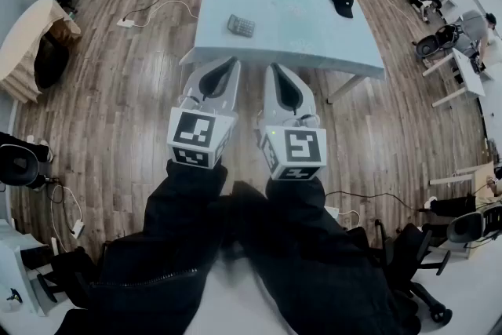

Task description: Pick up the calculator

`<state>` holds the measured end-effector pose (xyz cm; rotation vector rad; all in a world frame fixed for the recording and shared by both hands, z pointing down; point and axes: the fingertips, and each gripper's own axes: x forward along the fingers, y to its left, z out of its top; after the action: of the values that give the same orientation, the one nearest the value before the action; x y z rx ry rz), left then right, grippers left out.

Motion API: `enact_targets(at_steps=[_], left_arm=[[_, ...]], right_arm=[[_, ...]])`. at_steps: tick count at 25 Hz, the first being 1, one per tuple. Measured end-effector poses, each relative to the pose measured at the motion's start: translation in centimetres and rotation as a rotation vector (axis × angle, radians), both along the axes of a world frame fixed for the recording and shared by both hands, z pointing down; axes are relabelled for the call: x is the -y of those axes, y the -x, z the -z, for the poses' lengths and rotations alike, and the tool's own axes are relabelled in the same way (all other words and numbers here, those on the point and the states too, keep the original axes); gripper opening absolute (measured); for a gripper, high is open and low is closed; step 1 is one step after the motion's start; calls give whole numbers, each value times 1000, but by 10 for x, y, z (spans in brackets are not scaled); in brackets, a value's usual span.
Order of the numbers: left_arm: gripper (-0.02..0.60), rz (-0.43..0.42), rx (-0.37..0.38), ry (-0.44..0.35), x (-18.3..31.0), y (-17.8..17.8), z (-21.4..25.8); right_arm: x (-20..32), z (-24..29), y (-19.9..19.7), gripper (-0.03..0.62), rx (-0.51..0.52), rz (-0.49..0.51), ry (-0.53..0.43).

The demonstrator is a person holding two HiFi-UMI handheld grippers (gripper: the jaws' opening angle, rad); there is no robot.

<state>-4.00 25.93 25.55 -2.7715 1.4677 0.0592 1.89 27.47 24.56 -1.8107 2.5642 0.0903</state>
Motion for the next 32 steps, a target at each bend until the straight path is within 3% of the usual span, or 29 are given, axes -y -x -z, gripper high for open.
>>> enact_targets(at_steps=[8,23,32], left_arm=[[-9,-3,24,-34,0,0,-4],[-8,-40,25,45,2,29,-43],[-9,-44,27,50,17,54,-49]], right_arm=[[-1,-11,-2,-6,19,-21,2],[-1,-46,31,-6,1,-27,67],[15,-59,56,-3,-44,-12,96]])
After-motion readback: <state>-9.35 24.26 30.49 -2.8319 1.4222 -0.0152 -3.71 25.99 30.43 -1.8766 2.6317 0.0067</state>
